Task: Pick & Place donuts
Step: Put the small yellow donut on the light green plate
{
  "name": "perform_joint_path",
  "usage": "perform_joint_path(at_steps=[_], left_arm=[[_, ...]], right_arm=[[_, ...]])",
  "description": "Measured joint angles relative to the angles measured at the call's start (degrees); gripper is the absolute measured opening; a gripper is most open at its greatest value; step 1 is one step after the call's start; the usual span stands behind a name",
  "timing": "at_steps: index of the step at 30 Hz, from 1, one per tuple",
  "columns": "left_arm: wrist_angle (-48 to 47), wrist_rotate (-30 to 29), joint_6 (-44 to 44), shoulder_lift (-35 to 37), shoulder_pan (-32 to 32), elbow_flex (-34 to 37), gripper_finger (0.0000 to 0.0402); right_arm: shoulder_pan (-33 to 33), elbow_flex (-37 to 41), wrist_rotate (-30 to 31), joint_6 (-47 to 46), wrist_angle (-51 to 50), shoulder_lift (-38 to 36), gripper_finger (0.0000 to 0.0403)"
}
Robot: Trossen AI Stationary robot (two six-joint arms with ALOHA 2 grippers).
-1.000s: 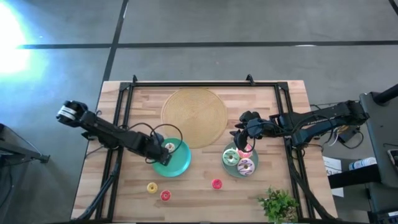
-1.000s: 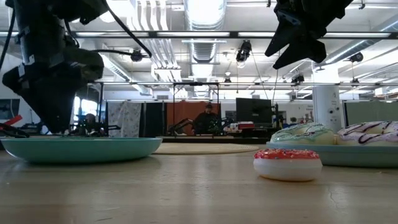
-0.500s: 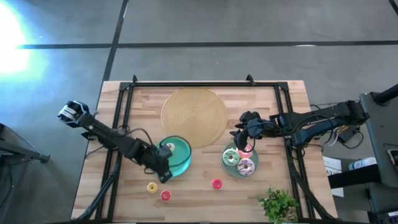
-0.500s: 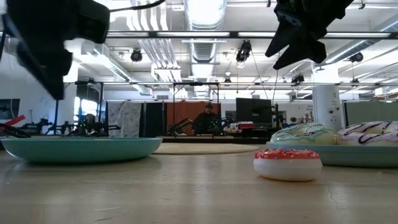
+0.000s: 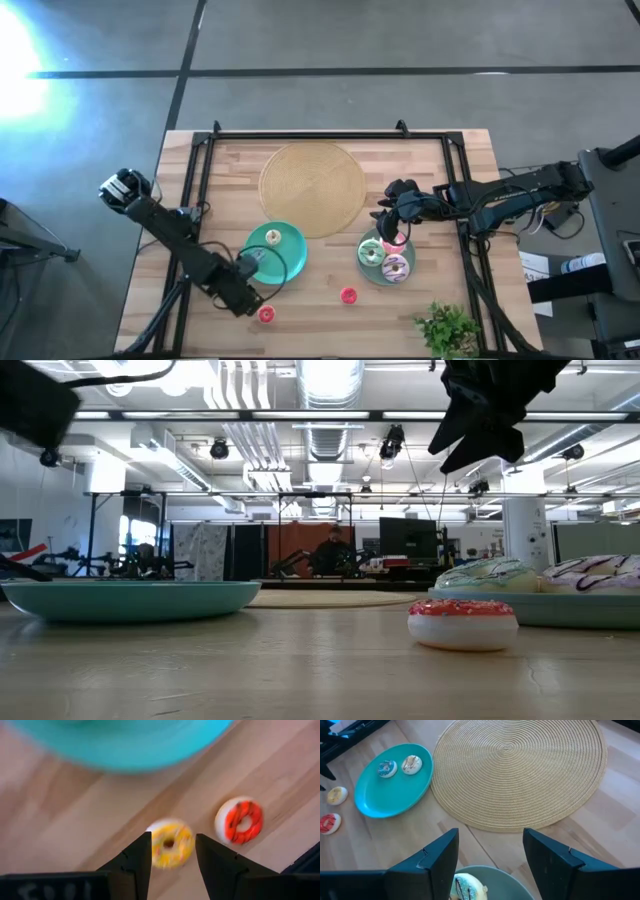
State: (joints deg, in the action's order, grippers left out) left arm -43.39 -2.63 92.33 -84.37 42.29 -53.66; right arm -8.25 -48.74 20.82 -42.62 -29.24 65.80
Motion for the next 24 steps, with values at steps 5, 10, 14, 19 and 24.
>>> perform_joint_path(at_steps=[5,10,14,19,24], left_arm=[[2.95,-0.57,9.97,0.31,5.9,2.31,0.0126],[5.78,-1.78,13.94,0.36,6.94,4.44,0.0126],[5.69,-4.18,15.02,0.36,6.9,5.07,0.0126],[6.28,-1.05,15.18,-0.57,7.16,6.46,0.0126],[12.65,-1.37,15.17,-0.6,7.16,8.94,0.0126]], right_arm=[[0.0,0.67,-0.02,0.99,0.0,0.0,0.0215],[0.02,1.7,-0.02,1.28,0.29,0.0,0.0215],[0.0,2.48,-0.19,1.22,1.57,0.0,0.0215],[0.0,2.59,-0.31,0.76,1.69,0.0,0.0215],[0.02,2.59,-0.31,-0.75,1.71,0.0,0.0215]])
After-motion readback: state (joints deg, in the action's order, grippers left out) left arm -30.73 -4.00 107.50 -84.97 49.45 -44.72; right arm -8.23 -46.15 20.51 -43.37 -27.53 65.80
